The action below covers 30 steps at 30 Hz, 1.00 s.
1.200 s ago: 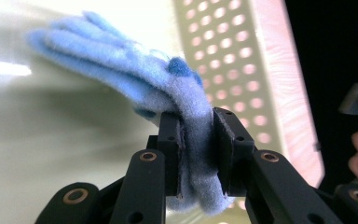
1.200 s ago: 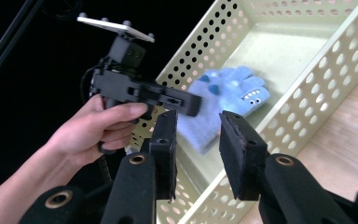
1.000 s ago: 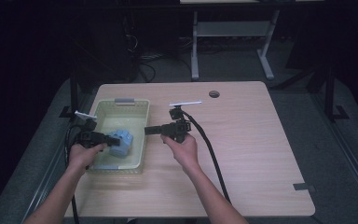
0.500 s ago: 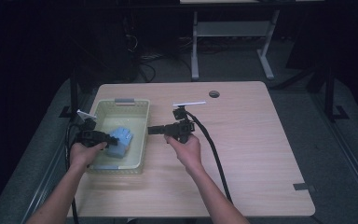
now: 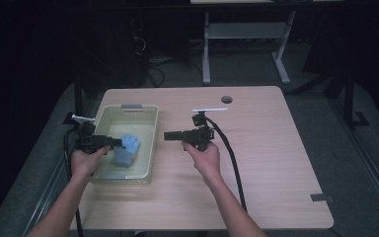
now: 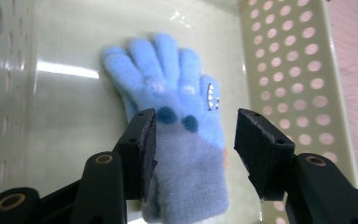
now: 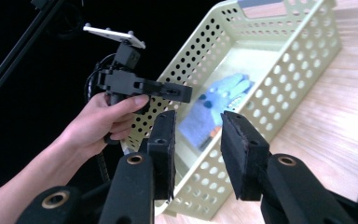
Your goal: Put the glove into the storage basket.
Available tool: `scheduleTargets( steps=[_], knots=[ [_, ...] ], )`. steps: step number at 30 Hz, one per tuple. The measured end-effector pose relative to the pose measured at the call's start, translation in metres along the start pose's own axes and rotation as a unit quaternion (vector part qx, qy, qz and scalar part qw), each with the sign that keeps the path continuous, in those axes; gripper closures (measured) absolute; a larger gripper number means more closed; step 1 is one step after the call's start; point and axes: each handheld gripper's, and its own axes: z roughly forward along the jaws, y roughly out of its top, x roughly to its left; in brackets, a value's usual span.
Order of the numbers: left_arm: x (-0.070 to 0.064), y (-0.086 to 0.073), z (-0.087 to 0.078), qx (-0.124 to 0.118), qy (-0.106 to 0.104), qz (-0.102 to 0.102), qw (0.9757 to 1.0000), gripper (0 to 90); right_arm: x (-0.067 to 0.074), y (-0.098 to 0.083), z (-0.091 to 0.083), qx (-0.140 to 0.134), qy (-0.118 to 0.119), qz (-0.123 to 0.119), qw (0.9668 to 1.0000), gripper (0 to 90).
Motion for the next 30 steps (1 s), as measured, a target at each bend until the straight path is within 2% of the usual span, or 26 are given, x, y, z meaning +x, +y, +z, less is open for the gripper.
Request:
scheduleTargets(
  steps=[3,6,12,18,20,23,30],
  knots=[
    [-0.006,-0.001,-0.002,-0.009,-0.01,0.011,0.9999,47.1,-0.002,-0.003,-0.007,-0.004,-0.005,0.004,1.0,64.6],
    [-0.009,0.0,-0.002,-0.007,-0.011,0.015,0.9998,46.5,-0.003,-0.004,-0.009,-0.006,-0.008,0.005,0.9999,64.4],
    [-0.016,0.003,-0.004,-0.019,-0.02,0.018,0.9995,44.9,-0.007,-0.004,-0.017,-0.009,-0.013,0.007,0.9998,63.8],
    [-0.021,0.005,-0.008,-0.039,-0.045,0.025,0.9979,43.9,-0.011,-0.003,-0.023,-0.004,-0.019,0.006,0.9998,62.9],
    [-0.023,0.005,-0.009,-0.038,-0.054,0.028,0.9974,42.9,-0.013,-0.002,-0.026,-0.004,-0.021,0.005,0.9998,62.2],
    [-0.027,0.006,-0.01,-0.041,-0.049,0.041,0.9971,41.2,-0.014,-0.002,-0.03,-0.007,-0.023,0.007,0.9997,60.4],
    [-0.037,0.004,-0.012,-0.051,-0.066,0.052,0.9952,36.9,-0.016,-0.002,-0.04,-0.011,-0.029,0.011,0.9995,57.2]
  ],
)
